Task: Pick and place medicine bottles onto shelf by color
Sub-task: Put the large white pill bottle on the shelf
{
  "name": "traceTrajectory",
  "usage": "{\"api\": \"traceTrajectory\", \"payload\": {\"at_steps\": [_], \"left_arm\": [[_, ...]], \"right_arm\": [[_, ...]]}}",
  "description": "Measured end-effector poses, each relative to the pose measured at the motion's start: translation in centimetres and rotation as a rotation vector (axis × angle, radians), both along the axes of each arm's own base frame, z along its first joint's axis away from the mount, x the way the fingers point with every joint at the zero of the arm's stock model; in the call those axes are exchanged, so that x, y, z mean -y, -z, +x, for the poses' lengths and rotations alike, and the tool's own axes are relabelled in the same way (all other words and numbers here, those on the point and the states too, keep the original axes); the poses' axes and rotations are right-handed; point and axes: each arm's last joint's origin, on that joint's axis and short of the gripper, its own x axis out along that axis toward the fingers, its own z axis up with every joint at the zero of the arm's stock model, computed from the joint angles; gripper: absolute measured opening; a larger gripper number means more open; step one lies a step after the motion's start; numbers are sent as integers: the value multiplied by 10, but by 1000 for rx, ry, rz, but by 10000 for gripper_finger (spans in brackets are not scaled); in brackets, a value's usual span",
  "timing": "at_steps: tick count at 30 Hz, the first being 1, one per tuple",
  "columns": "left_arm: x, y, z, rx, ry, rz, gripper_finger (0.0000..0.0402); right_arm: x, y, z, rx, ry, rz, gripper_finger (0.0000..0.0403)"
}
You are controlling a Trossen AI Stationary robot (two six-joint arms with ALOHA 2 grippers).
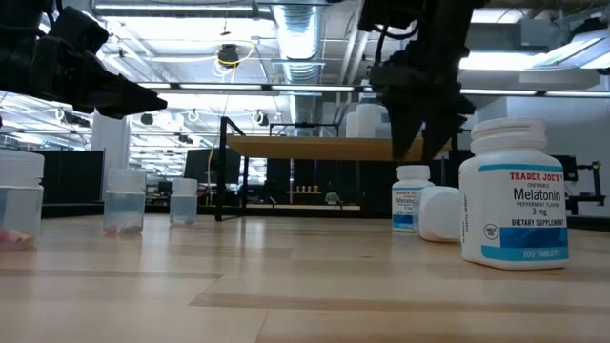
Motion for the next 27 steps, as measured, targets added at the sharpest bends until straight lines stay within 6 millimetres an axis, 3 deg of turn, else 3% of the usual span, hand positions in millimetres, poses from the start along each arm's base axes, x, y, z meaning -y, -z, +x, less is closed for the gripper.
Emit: {"api": "traceTrajectory", "payload": {"at_steps": [3, 8, 16, 22, 27], "left_arm": [[0, 0, 0, 4, 0, -1, 245], [0, 0, 0, 4, 0, -1, 245], [0, 0, 0, -1, 1, 11, 245], [0, 0, 0, -2, 2, 11, 245], [0, 0, 0, -2, 1, 11, 245]], "right_arm": [[0, 17, 6, -52, -20, 12, 368], [4, 27, 11, -95, -7, 12, 368], [7, 14, 7, -57, -4, 30, 338], [10, 15, 4, -86, -2, 92, 284], [9, 17, 5, -87, -2, 92, 270]]}}
